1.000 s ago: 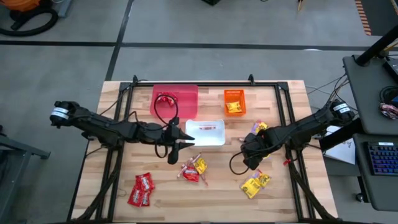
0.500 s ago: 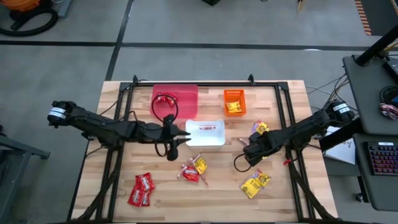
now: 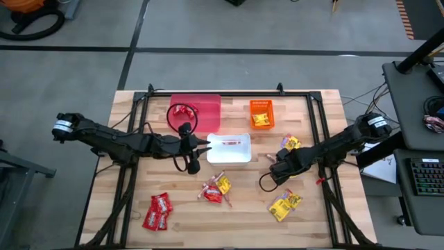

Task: Sort candy
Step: Put the yellow candy into the orange bin

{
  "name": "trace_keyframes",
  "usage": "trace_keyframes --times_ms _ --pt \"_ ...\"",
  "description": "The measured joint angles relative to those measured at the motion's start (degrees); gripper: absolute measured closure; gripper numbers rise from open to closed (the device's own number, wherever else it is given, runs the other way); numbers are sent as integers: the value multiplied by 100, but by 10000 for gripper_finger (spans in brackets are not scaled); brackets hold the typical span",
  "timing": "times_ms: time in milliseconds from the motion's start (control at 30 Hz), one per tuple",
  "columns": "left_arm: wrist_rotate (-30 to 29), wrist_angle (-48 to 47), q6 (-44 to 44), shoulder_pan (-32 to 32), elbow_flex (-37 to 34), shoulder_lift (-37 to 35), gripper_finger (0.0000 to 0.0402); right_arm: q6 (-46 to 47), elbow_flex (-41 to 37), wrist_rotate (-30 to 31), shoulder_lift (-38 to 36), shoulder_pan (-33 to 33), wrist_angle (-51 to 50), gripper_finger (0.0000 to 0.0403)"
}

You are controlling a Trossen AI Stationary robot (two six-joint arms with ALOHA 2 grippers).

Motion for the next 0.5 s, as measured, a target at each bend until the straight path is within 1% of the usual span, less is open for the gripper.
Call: trace_keyframes --times_ms 100,200,300,500 --pt "-2 4 1 0 -2 0 318 -57 -5 69 76 2 30 196" --pt "-2 2 1 0 -2 0 318 -154 -6 155 140 4 80 218" --pt "-2 2 0 0 -4 0 318 -212 -32 225 170 4 197 256" --pt "-2 2 0 0 -4 2 318 -286 -43 272 174 2 313 349"
